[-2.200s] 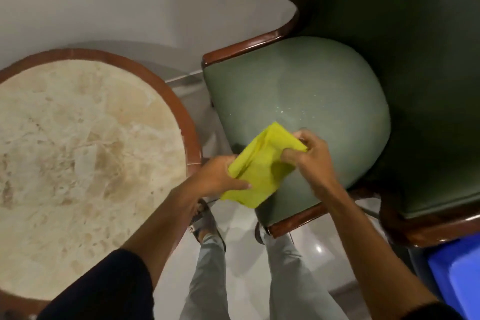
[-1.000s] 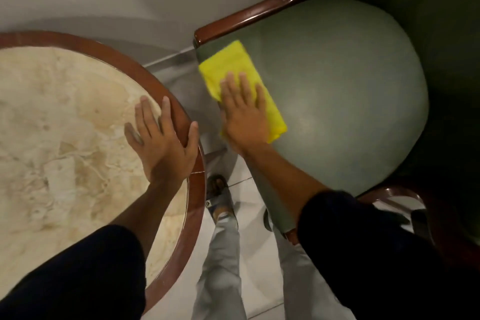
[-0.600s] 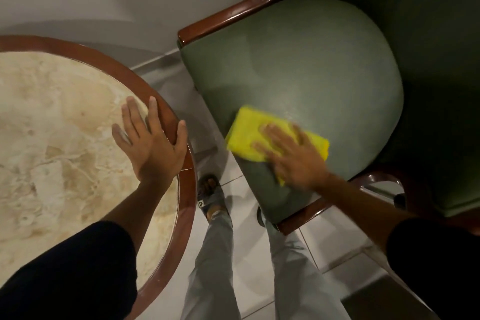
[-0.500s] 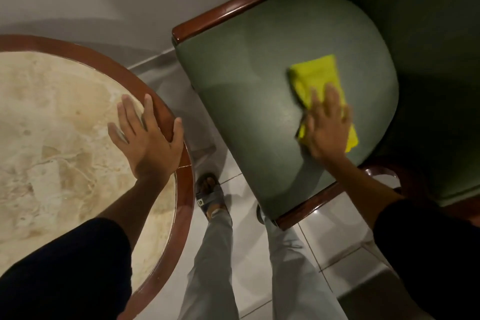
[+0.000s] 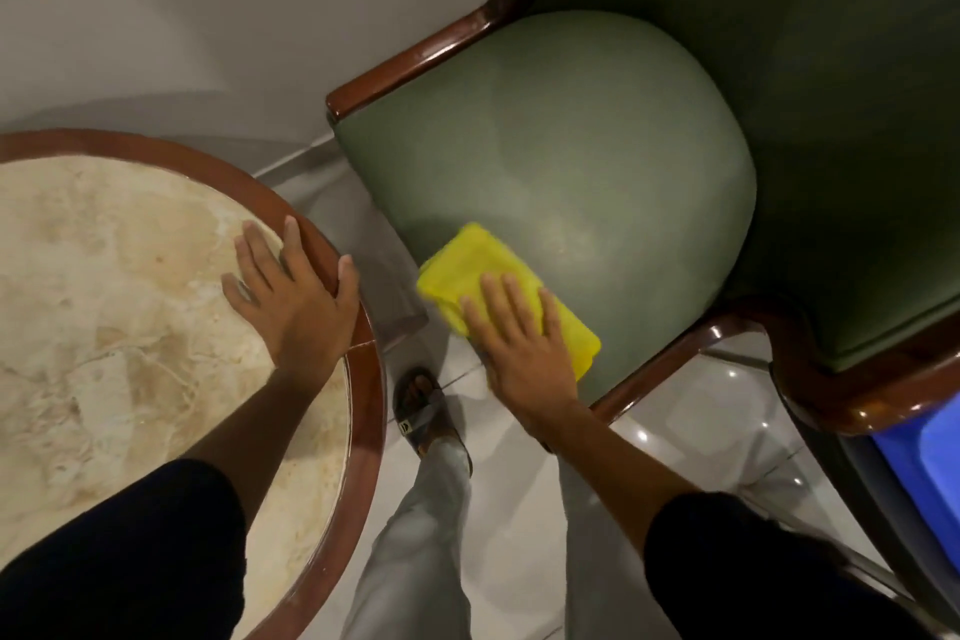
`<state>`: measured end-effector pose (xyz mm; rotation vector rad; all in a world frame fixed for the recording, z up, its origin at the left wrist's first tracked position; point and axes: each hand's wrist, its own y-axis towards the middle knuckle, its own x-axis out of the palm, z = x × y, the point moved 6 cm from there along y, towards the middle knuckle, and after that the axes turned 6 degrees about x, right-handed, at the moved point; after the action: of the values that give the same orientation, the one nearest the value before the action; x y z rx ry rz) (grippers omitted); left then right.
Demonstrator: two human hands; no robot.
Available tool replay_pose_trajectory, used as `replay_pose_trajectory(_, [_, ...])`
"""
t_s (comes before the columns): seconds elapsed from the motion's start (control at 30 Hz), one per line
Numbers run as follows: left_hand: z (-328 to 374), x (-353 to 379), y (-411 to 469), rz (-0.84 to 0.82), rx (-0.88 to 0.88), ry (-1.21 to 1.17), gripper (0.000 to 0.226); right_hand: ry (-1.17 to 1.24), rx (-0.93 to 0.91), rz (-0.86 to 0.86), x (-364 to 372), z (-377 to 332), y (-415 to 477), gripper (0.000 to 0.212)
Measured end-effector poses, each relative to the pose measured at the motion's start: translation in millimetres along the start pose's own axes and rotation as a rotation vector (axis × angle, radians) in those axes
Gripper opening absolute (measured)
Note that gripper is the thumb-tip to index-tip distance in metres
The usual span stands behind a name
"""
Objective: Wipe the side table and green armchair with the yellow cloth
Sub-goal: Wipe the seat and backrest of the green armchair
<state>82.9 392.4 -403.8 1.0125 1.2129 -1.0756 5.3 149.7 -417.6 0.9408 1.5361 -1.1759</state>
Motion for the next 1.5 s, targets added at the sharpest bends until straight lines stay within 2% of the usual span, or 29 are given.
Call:
replay_pose_trajectory(0.03, [6, -6, 0, -0.005, 0.045, -0.010, 0.063, -0.042, -0.190, -0.022, -2, -4, 1, 0.057])
replay_pose_trajectory(0.07, [16, -12, -2, -0.011, 0.131, -0.027, 0.060, -0.045, -0.300, -0.033, -6, -4, 0, 0.056])
replay_pose_trajectory(0.1, [30, -18, -4, -0.022, 0.242, -0.053, 0.059, -0.010, -0.301, -0.043, -13, -1, 0, 0.058])
replay_pose_trajectory(0.13, [45, -23, -7, -0.051, 0.352, -0.090, 0.060, 0.044, -0.192, -0.049, -22, 8, 1, 0.061])
replay_pose_trajectory(0.2, [78, -31, -10, -0.133, 0.513, -0.161, 0.063, 0.134, 0.186, -0.050, -38, 36, 3, 0.065])
replay_pose_trajectory(0.27, [109, -34, -15, -0.217, 0.629, -0.167, 0.069, 0.161, 0.428, -0.141, -47, 57, -3, 0.057])
replay_pose_trajectory(0.33, [136, -33, -20, -0.328, 0.725, -0.118, 0.082, 0.199, 0.446, -0.255, -57, 64, -3, 0.035])
replay_pose_trajectory(0.4, [155, -30, -19, -0.439, 0.762, -0.056, 0.095, 0.244, 0.377, -0.339, -73, 67, 4, 0.027])
replay_pose_trajectory(0.47, [181, -31, -14, -0.485, 0.791, -0.056, 0.090, 0.373, 0.367, -0.384, -100, 85, 11, 0.028])
replay_pose_trajectory(0.5, [197, -34, -11, -0.512, 0.793, -0.114, 0.077, 0.454, 0.397, -0.366, -118, 102, 15, 0.029])
replay_pose_trajectory(0.6, [252, -50, 9, -0.644, 0.682, -0.436, 0.036, 0.654, 0.566, -0.204, -184, 180, 21, 0.029])
replay_pose_trajectory(0.7, [322, -77, 31, -0.807, 0.438, -0.920, 0.017, 0.766, 0.713, 0.051, -254, 264, 15, 0.036])
replay_pose_trajectory(0.77, [379, -99, 41, -0.878, 0.394, -1.093, 0.011, 0.756, 0.737, 0.245, -299, 312, 7, 0.041])
replay_pose_trajectory(0.93, [534, -154, 47, -0.975, 0.507, -1.343, 0.017, 0.555, 0.775, 0.577, -396, 424, -28, 0.049])
replay_pose_trajectory(1.0, [582, -170, 50, -0.901, 0.545, -1.358, 0.007, 0.474, 0.784, 0.652, -423, 462, -33, 0.054])
replay_pose_trajectory(1.03, [599, -177, 55, -0.793, 0.594, -1.286, 0.009, 0.423, 0.815, 0.661, -429, 479, -33, 0.057])
replay_pose_trajectory(1.13, [605, -189, 86, -0.318, 0.768, -0.921, 0.029, 0.234, 0.913, 0.655, -426, 501, -31, 0.067])
replay_pose_trajectory(1.17, [596, -189, 101, -0.184, 0.789, -0.829, 0.031, 0.238, 0.903, 0.635, -415, 497, -27, 0.068])
replay_pose_trajectory(1.23, [569, -183, 134, 0.000, 0.803, -0.626, 0.036, 0.340, 0.914, 0.467, -380, 485, -18, 0.080])
replay_pose_trajectory(1.3, [535, -174, 172, 0.110, 0.777, -0.426, 0.042, 0.379, 0.947, 0.309, -351, 479, -11, 0.098])
replay_pose_trajectory(1.33, [518, -171, 192, 0.149, 0.747, -0.341, 0.046, 0.366, 0.949, 0.303, -347, 480, -8, 0.102])
replay_pose_trajectory(1.4, [482, -165, 229, 0.188, 0.657, -0.219, 0.056, 0.234, 0.928, 0.343, -352, 490, 2, 0.101])
replay_pose_trajectory(1.5, [437, -158, 263, 0.201, 0.503, -0.158, 0.068, 0.076, 0.869, 0.376, -366, 503, 29, 0.091])
